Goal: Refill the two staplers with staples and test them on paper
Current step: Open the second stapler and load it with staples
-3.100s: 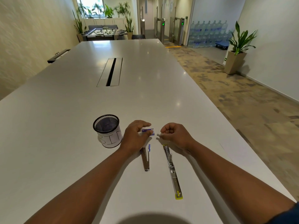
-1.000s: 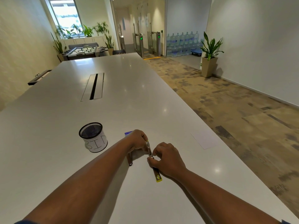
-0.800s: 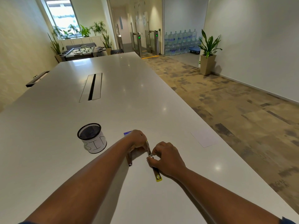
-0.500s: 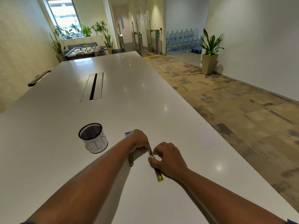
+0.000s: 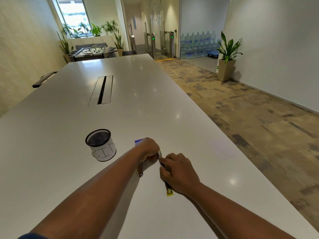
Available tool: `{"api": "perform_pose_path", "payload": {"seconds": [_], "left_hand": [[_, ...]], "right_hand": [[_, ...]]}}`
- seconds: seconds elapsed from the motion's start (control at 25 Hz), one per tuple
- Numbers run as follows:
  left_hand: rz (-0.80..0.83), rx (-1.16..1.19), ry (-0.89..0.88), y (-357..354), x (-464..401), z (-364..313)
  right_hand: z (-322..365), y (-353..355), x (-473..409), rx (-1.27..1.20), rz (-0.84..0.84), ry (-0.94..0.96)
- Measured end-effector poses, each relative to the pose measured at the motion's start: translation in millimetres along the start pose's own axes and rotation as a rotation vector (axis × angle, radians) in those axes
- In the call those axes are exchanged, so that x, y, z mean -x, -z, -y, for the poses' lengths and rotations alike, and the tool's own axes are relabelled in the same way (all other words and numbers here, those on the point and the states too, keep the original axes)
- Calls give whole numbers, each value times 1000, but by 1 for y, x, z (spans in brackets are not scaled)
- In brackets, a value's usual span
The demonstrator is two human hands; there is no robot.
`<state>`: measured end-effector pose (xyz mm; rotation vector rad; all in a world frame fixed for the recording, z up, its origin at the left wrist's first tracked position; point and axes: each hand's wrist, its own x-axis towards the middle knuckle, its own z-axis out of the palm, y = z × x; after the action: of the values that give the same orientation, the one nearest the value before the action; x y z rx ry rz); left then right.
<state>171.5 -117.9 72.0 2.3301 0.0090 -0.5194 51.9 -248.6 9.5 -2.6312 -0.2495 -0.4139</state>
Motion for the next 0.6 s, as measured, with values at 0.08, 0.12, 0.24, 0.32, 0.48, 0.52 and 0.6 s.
{"api": "perform_pose_path", "payload": {"seconds": [0.08,0.12,0.24,0.32,0.48,0.52,0.6], "left_hand": [[15,30,13,0,0,1],[20,41,18,0,0,1],[27,63,16,0,3,4],[14,81,3,-2,8,6],[-35,110,-3,-8,23,14],[-33,121,2,-10,26,15],[-38,188,21,-15,32,14]], "right_hand": [[1,1,-2,15,22,-13],[2,2,-2,12,30,-18],[5,6,-3,-38,60,-58],[7,8,-4,-91,80,-103],[4,9,-4,-214,49,-136],[3,9,-3,-258,29,-134],[1,9,0,-350,-21,-145]]}}
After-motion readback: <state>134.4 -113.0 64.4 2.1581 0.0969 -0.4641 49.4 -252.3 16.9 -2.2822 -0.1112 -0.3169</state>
